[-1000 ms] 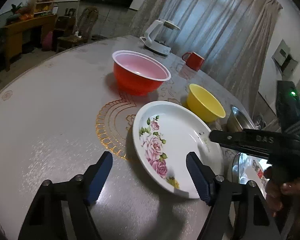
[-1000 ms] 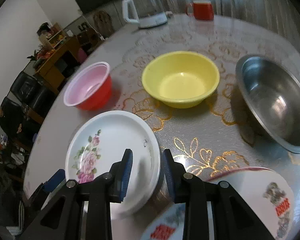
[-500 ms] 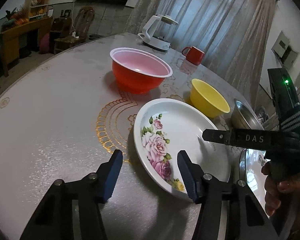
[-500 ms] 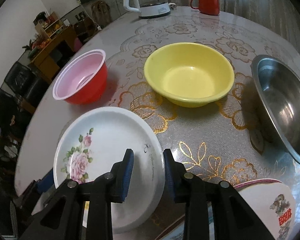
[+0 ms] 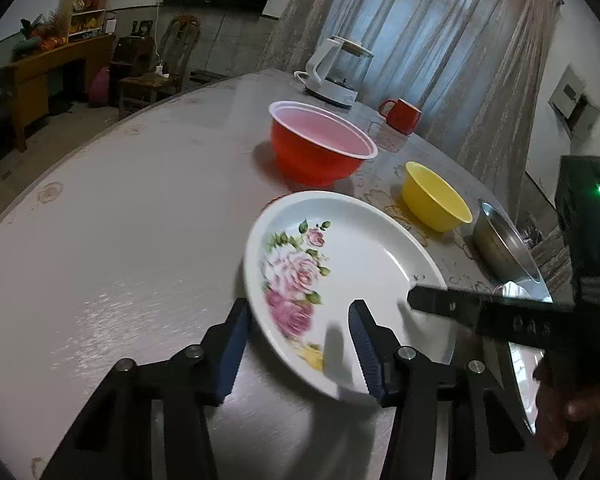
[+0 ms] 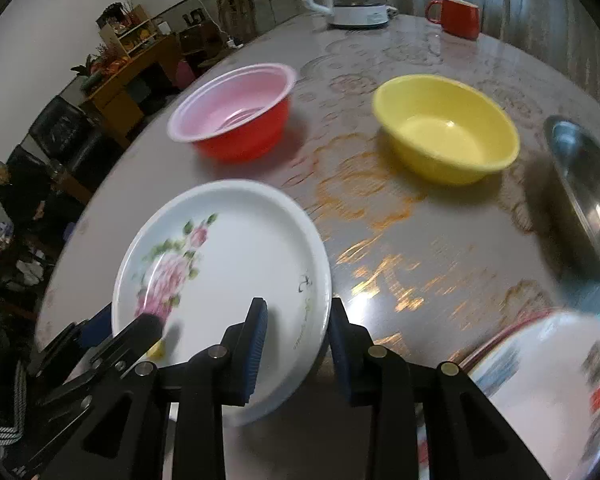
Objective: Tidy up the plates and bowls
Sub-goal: 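Lift the rose-print plate off the table with both grippers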
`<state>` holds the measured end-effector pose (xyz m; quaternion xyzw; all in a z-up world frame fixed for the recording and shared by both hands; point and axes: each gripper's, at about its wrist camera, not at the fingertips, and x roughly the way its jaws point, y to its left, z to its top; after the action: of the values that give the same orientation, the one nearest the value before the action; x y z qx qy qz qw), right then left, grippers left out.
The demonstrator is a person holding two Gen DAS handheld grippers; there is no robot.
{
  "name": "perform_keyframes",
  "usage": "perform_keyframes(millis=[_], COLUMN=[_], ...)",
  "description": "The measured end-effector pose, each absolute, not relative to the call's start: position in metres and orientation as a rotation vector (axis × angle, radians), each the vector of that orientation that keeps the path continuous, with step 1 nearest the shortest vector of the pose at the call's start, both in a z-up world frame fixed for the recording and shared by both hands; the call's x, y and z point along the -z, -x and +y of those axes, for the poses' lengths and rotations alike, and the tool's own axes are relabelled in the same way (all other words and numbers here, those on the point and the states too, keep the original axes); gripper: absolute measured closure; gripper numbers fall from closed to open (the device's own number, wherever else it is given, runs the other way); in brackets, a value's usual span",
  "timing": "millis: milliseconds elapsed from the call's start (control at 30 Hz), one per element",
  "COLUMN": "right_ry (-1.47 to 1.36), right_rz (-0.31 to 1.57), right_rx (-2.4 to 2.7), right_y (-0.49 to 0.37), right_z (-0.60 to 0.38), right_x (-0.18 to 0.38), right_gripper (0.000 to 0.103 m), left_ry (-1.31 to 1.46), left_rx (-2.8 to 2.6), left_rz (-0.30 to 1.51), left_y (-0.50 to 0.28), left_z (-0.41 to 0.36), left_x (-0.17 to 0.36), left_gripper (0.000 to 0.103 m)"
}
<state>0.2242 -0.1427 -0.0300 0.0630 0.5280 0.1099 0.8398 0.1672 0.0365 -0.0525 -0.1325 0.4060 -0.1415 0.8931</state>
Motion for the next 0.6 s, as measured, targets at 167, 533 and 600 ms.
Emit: perform_keyframes(millis=[167, 533, 600], right_ry=[-0.22, -0.364, -0.376], right_rz=[1.069, 0.83, 0.83], right_rx=[-0.248, -0.255, -0.258], right_y=[-0.195, -0.163, -0.173], right_z=[-0.126, -0.134, -0.132], right_x=[0.037, 0.048, 0.05], right_gripper=[0.071, 0.066, 0.068], left_ry=[0.272, 0.329, 0.32], left_rx=[0.297, 0.331, 0.333], left_rz=[0.842, 0.824, 0.826], left_y=[-0.168, -0.174, -0.174], left_z=[0.049, 0.059, 0.058], left_x=[0.053, 0.055, 0.054], left_gripper=[0.051, 0.048, 0.051])
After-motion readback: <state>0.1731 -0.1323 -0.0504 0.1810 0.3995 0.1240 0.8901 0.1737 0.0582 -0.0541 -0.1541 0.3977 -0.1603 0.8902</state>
